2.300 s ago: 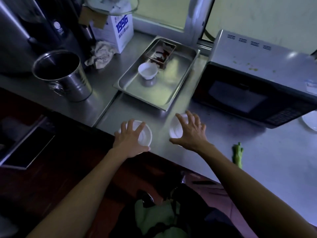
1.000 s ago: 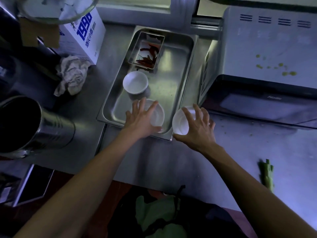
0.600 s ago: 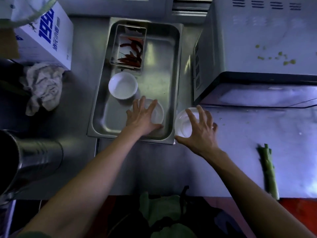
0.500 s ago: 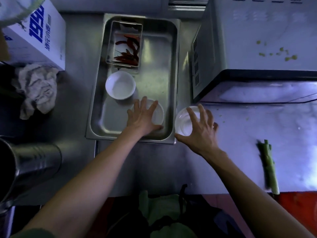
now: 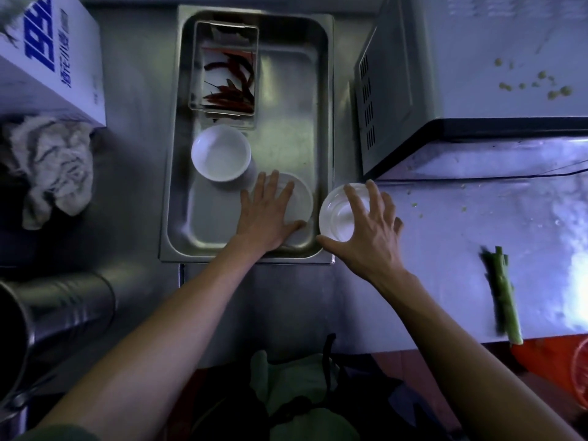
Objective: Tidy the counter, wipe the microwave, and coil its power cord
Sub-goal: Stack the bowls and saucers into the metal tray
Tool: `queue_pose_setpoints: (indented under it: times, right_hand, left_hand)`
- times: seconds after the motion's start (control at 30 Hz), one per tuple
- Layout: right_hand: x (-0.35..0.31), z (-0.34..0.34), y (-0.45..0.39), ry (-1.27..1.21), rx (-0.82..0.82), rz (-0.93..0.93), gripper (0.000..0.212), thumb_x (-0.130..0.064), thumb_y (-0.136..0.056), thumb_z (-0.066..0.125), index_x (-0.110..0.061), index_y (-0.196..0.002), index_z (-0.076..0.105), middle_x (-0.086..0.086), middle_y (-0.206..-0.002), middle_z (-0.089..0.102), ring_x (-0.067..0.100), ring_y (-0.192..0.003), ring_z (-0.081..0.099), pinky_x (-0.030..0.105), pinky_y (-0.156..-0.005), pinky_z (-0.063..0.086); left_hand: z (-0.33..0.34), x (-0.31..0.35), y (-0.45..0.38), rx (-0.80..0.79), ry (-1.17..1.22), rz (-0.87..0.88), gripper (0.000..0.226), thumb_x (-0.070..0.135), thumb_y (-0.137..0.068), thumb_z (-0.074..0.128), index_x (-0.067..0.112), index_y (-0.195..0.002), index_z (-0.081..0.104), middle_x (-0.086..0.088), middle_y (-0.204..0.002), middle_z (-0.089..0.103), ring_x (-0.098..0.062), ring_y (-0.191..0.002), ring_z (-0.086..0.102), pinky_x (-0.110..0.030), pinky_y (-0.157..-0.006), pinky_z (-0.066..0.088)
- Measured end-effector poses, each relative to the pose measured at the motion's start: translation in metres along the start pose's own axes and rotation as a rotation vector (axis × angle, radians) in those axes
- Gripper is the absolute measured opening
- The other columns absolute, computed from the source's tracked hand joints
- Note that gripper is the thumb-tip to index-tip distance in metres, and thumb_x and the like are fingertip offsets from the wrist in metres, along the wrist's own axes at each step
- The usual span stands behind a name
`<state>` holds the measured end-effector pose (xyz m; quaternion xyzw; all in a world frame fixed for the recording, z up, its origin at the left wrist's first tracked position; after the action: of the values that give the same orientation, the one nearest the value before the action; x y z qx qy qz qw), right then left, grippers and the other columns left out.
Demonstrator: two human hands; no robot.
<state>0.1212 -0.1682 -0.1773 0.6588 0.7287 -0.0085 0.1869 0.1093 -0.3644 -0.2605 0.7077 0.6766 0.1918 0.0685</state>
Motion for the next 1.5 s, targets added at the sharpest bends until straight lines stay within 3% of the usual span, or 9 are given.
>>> queue_pose_setpoints:
  times: [0.17, 0.33, 0.43, 0.8, 0.97, 1.27, 1.37, 1.5]
  right_hand:
    - [-0.037, 0.004, -0.012, 0.000, -0.012, -0.101, 0.109, -0.078, -0.063, 0.064, -0.037, -0.152, 0.017, 0.006, -0.163, 0.010, 0.038, -0.146, 0.012, 0.062, -0.105, 0.032]
    - [-0.082, 0.013, -0.037, 0.017, -0.011, -0.199, 0.109, -0.083, -0.059, 0.057, -0.038, -0.151, 0.018, 0.006, -0.163, 0.009, 0.038, -0.145, 0.013, 0.064, -0.103, 0.033]
    - [-0.102, 0.031, -0.054, 0.028, -0.060, -0.234, 0.110, -0.080, -0.062, 0.064, -0.040, -0.151, 0.014, 0.003, -0.164, 0.003, 0.038, -0.148, 0.007, 0.066, -0.107, 0.028]
    - [-0.119, 0.104, -0.075, 0.156, -0.253, -0.203, 0.112, -0.073, -0.069, 0.068, -0.038, -0.155, 0.006, 0.002, -0.165, -0.011, 0.038, -0.150, -0.008, 0.068, -0.114, 0.015]
    - [-0.111, 0.116, -0.073, 0.135, -0.290, -0.158, 0.112, -0.072, -0.068, 0.070, -0.040, -0.154, 0.005, 0.000, -0.165, -0.012, 0.037, -0.151, -0.013, 0.069, -0.115, 0.009]
    - [-0.108, 0.116, -0.073, 0.145, -0.296, -0.171, 0.113, -0.075, -0.070, 0.066, -0.040, -0.154, -0.001, 0.000, -0.165, -0.019, 0.034, -0.150, -0.018, 0.067, -0.115, 0.000]
    - [-0.107, 0.112, -0.068, 0.153, -0.290, -0.145, 0.105, -0.074, -0.075, 0.062, -0.039, -0.155, 0.003, 0.002, -0.166, -0.015, 0.034, -0.151, -0.015, 0.064, -0.116, 0.001]
    - [-0.107, 0.095, -0.053, 0.155, -0.247, -0.157, 0.086, -0.063, -0.087, 0.057, -0.035, -0.155, 0.013, 0.003, -0.167, -0.003, 0.030, -0.153, -0.002, 0.058, -0.118, 0.013]
  left_hand:
    - [-0.016, -0.027, 0.025, 0.032, 0.095, -0.038, 0.068, 0.047, -0.095, 0.050, 0.025, -0.154, 0.023, -0.007, -0.163, 0.020, -0.029, -0.149, 0.018, -0.051, -0.115, 0.028]
    - [-0.037, -0.060, 0.049, 0.103, 0.202, -0.105, 0.049, 0.035, -0.093, 0.054, 0.021, -0.139, 0.045, -0.003, -0.146, 0.045, -0.026, -0.137, 0.037, -0.048, -0.103, 0.040]
    - [-0.044, -0.077, 0.062, 0.153, 0.181, -0.133, 0.046, 0.031, -0.092, 0.056, 0.015, -0.135, 0.051, -0.005, -0.139, 0.052, -0.025, -0.131, 0.042, -0.044, -0.096, 0.044]
    - [-0.043, -0.106, 0.086, 0.171, 0.241, -0.134, 0.048, 0.026, -0.091, 0.060, 0.012, -0.137, 0.054, -0.007, -0.142, 0.052, -0.030, -0.140, 0.036, -0.050, -0.105, 0.040]
    - [-0.044, -0.106, 0.089, 0.178, 0.241, -0.107, 0.042, 0.024, -0.091, 0.060, 0.009, -0.130, 0.056, -0.008, -0.138, 0.053, -0.031, -0.142, 0.033, -0.051, -0.103, 0.041]
    - [-0.035, -0.109, 0.091, 0.172, 0.260, -0.074, 0.050, 0.029, -0.092, 0.057, 0.015, -0.140, 0.050, -0.004, -0.147, 0.046, -0.026, -0.145, 0.029, -0.045, -0.108, 0.034]
    - [-0.032, -0.109, 0.088, 0.135, 0.242, -0.058, 0.053, 0.032, -0.093, 0.056, 0.018, -0.143, 0.047, -0.004, -0.151, 0.040, -0.026, -0.145, 0.026, -0.047, -0.111, 0.034]
    - [-0.034, -0.100, 0.088, 0.113, 0.203, -0.008, 0.056, 0.033, -0.091, 0.055, 0.018, -0.145, 0.044, -0.006, -0.152, 0.039, -0.027, -0.142, 0.030, -0.048, -0.109, 0.035]
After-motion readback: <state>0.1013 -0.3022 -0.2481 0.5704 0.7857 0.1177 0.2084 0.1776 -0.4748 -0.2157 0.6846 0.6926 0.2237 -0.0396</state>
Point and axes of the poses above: each hand's wrist, its own y-axis away from the middle knuckle, its own z-axis out of the palm, x = y × z, the point moved 7 cm from there along -y, towards the middle knuckle
